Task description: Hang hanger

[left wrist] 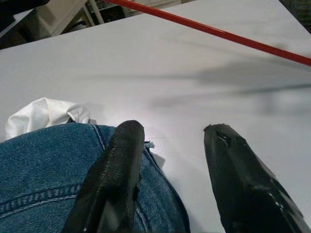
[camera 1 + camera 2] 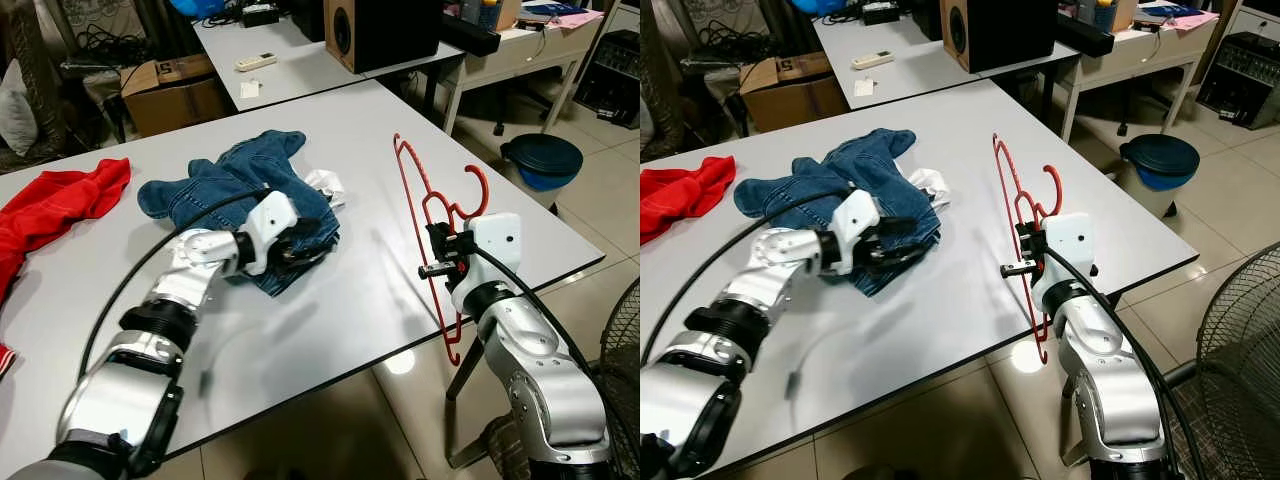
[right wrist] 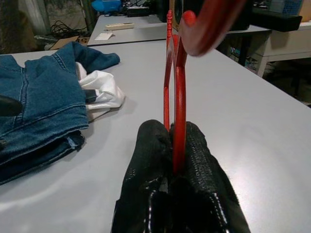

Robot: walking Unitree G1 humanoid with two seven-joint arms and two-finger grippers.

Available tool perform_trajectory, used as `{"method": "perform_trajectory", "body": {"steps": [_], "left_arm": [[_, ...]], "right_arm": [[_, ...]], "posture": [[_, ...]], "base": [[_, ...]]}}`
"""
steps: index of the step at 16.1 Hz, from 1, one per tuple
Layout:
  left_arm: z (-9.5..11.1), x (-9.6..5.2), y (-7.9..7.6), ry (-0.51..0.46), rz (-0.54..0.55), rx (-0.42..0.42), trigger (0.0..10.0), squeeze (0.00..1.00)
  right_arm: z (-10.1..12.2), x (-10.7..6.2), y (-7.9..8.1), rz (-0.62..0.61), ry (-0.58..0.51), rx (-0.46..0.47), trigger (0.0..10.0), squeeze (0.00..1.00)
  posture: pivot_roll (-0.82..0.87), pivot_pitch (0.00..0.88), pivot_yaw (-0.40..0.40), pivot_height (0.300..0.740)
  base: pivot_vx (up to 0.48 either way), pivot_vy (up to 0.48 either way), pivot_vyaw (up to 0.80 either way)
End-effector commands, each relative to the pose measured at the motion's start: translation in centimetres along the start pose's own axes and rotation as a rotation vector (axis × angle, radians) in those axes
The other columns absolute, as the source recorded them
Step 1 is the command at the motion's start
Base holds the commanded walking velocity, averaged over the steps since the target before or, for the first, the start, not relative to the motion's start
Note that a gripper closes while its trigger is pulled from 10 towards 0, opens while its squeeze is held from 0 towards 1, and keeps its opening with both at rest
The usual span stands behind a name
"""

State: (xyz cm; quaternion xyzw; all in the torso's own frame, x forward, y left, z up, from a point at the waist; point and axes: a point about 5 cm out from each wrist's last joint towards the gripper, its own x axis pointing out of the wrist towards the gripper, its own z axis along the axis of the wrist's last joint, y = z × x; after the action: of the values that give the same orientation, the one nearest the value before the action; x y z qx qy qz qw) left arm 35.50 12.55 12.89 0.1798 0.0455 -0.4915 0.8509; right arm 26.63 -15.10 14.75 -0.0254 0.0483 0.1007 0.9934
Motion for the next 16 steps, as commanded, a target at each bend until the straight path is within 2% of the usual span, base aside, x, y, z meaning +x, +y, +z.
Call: {"method": "perform_trajectory", "body": {"steps": [1,2,5,8,11,13,15,16], "left_arm": [[0.6,0.1,0.6,-0.01,0.043,0.0,10.0,0.0],[0.1,0.7,0.1,0.04,0.095,0.054,10.0,0.0],[-1.0,1.2,-0.9,0.142,0.107,0.176,10.0,0.0],[-1.7,1.9,-1.7,0.175,0.11,0.171,10.0,0.0],[-2.4,1.7,-1.2,0.271,0.166,0.255,10.0,0.0],[-2.4,1.4,-0.7,0.306,0.199,0.288,10.0,0.0],[-2.4,1.0,-0.1,0.351,0.229,0.371,10.0,0.0],[-2.3,1.0,0.1,0.35,0.244,0.383,10.0,0.0]], "right_arm": [[0.3,0.2,0.4,0.011,-0.013,-0.006,10.0,0.0],[0.3,0.3,0.3,0.017,-0.011,-0.009,10.0,0.0],[0.3,0.2,0.2,0.019,-0.011,-0.014,10.0,0.0],[0.3,0.1,0.1,0.015,-0.009,-0.017,10.0,0.0],[0.4,0.1,0.0,0.016,-0.01,-0.02,10.0,0.0],[0.4,0.1,0.0,0.017,-0.011,-0.022,10.0,0.0],[0.6,0.3,0.1,0.023,-0.014,-0.024,10.0,0.0],[0.6,0.3,0.1,0.023,-0.015,-0.024,10.0,0.0]], "posture": [[-0.05,0.0,0.122,0.74],[-0.05,0.0,0.117,0.74],[-0.05,0.0,0.117,0.74],[-0.07,0.0,0.117,0.74],[-0.07,0.0,0.115,0.74],[-0.07,0.0,0.114,0.74],[-0.07,0.0,0.113,0.74],[-0.07,0.0,0.112,0.74]], "base": [[0.0,0.0,0.0],[0.0,0.0,0.0],[0.0,0.0,0.0],[0.0,0.0,0.0],[0.0,0.0,0.0],[0.0,0.0,0.0],[0.0,0.0,0.0],[0.0,0.0,0.0]]}}
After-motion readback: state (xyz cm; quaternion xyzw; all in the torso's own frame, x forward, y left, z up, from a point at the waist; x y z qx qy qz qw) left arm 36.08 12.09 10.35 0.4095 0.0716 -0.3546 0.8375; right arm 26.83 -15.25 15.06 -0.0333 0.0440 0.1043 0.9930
